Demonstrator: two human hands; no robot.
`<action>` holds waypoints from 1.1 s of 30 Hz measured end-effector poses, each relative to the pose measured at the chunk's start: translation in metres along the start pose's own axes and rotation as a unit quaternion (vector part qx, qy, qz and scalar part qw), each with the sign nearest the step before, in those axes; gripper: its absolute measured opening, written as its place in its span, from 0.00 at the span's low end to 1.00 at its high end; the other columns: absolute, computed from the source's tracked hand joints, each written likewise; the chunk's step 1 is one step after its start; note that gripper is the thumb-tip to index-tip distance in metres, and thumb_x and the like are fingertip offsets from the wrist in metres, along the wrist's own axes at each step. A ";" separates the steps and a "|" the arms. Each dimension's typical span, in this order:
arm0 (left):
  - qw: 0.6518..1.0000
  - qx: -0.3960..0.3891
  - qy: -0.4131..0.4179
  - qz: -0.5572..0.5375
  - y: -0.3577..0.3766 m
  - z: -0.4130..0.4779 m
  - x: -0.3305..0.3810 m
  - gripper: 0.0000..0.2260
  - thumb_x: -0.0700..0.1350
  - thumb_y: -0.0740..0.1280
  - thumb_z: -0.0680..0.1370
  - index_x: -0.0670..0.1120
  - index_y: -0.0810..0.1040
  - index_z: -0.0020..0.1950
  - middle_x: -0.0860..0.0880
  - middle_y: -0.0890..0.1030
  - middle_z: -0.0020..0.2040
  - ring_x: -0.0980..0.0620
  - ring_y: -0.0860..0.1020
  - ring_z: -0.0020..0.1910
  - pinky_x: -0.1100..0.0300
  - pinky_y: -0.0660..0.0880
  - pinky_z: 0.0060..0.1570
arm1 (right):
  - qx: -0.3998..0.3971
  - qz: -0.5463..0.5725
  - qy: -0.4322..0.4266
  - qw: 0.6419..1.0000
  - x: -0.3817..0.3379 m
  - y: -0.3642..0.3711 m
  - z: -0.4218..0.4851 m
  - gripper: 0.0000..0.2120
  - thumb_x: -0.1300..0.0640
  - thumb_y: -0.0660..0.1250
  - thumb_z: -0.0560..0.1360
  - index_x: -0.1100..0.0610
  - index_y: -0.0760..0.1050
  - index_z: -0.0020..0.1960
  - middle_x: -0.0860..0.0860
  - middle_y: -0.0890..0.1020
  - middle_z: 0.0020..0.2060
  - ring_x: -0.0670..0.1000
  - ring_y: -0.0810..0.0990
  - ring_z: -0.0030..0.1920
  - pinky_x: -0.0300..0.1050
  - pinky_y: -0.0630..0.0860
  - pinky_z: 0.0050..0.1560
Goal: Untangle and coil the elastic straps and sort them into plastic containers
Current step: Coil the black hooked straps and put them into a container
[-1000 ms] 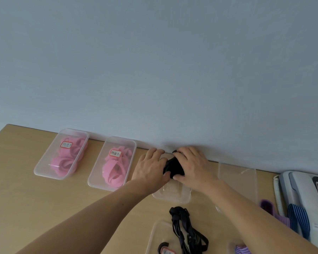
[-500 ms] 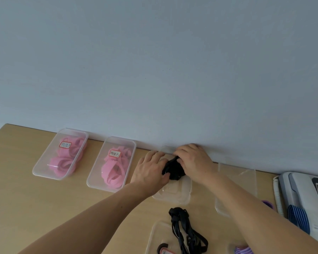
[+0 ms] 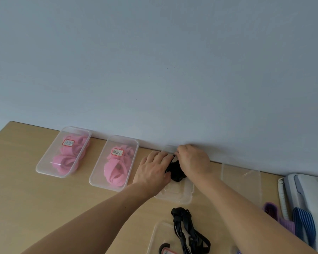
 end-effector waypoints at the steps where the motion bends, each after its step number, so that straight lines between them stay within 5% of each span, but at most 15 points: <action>1: 1.000 -0.004 0.000 0.003 0.000 0.000 0.000 0.24 0.53 0.62 0.78 0.54 0.67 0.74 0.55 0.70 0.71 0.50 0.64 0.72 0.55 0.64 0.68 | 0.015 -0.011 -0.006 1.000 -0.001 -0.001 -0.004 0.07 0.60 0.76 0.69 0.59 0.78 0.37 0.53 0.80 0.34 0.57 0.81 0.36 0.45 0.72 0.28; 3: 0.999 -0.018 0.007 0.025 0.002 0.001 -0.001 0.23 0.54 0.60 0.79 0.54 0.67 0.74 0.54 0.67 0.73 0.49 0.62 0.74 0.54 0.62 0.70 | 0.029 -0.025 -0.013 0.999 0.000 0.001 -0.011 0.08 0.58 0.76 0.69 0.60 0.80 0.35 0.54 0.80 0.37 0.57 0.80 0.38 0.47 0.76 0.28; 7: 0.999 -0.024 0.008 0.042 0.005 0.002 -0.002 0.21 0.54 0.58 0.80 0.55 0.67 0.73 0.52 0.65 0.75 0.47 0.59 0.75 0.51 0.59 0.71 | 0.027 0.004 -0.018 0.999 0.009 0.003 -0.021 0.13 0.50 0.67 0.77 0.60 0.82 0.46 0.54 0.78 0.50 0.56 0.77 0.50 0.52 0.78 0.40; 12: 0.999 -0.024 0.013 0.046 0.005 0.003 -0.003 0.20 0.55 0.57 0.80 0.56 0.67 0.73 0.53 0.66 0.74 0.46 0.60 0.74 0.50 0.61 0.69 | -0.003 0.052 -0.067 0.996 0.020 -0.007 -0.040 0.15 0.53 0.74 0.70 0.56 0.81 0.55 0.50 0.80 0.48 0.55 0.78 0.48 0.50 0.79 0.44; 16: 0.998 0.007 0.027 0.053 -0.004 0.001 0.001 0.18 0.53 0.66 0.77 0.52 0.77 0.65 0.50 0.77 0.65 0.45 0.72 0.67 0.50 0.70 0.63 | -0.044 0.047 -0.043 0.997 0.024 -0.002 -0.038 0.17 0.52 0.72 0.73 0.55 0.80 0.60 0.50 0.80 0.52 0.54 0.76 0.54 0.47 0.75 0.51; 20: 0.995 0.046 0.053 0.068 -0.004 -0.001 0.002 0.15 0.51 0.71 0.73 0.49 0.82 0.58 0.51 0.82 0.55 0.44 0.79 0.60 0.50 0.76 0.55 | -0.033 0.036 -0.019 0.999 0.020 0.004 -0.035 0.14 0.52 0.74 0.71 0.54 0.81 0.56 0.48 0.81 0.50 0.54 0.77 0.52 0.47 0.77 0.47; 24: 0.996 0.009 0.060 0.066 -0.003 -0.004 0.001 0.18 0.52 0.64 0.77 0.46 0.79 0.64 0.50 0.81 0.59 0.41 0.74 0.66 0.46 0.73 0.62 | -0.020 0.056 0.002 0.998 0.022 0.011 -0.042 0.15 0.53 0.74 0.71 0.52 0.80 0.57 0.47 0.80 0.50 0.52 0.78 0.50 0.42 0.73 0.42; 33: 0.995 -0.057 0.044 0.067 -0.007 -0.009 0.005 0.25 0.54 0.52 0.82 0.49 0.58 0.78 0.50 0.60 0.78 0.44 0.49 0.79 0.47 0.52 0.75 | -0.024 0.067 0.031 0.997 0.013 -0.004 -0.062 0.19 0.48 0.68 0.75 0.51 0.74 0.65 0.47 0.74 0.62 0.52 0.73 0.57 0.45 0.73 0.56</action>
Point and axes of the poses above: each hand's wrist, its own z-axis towards the middle knuckle, its own y-axis out of the palm, x = y × z, the point moved 1 cm from there along z, towards the middle knuckle
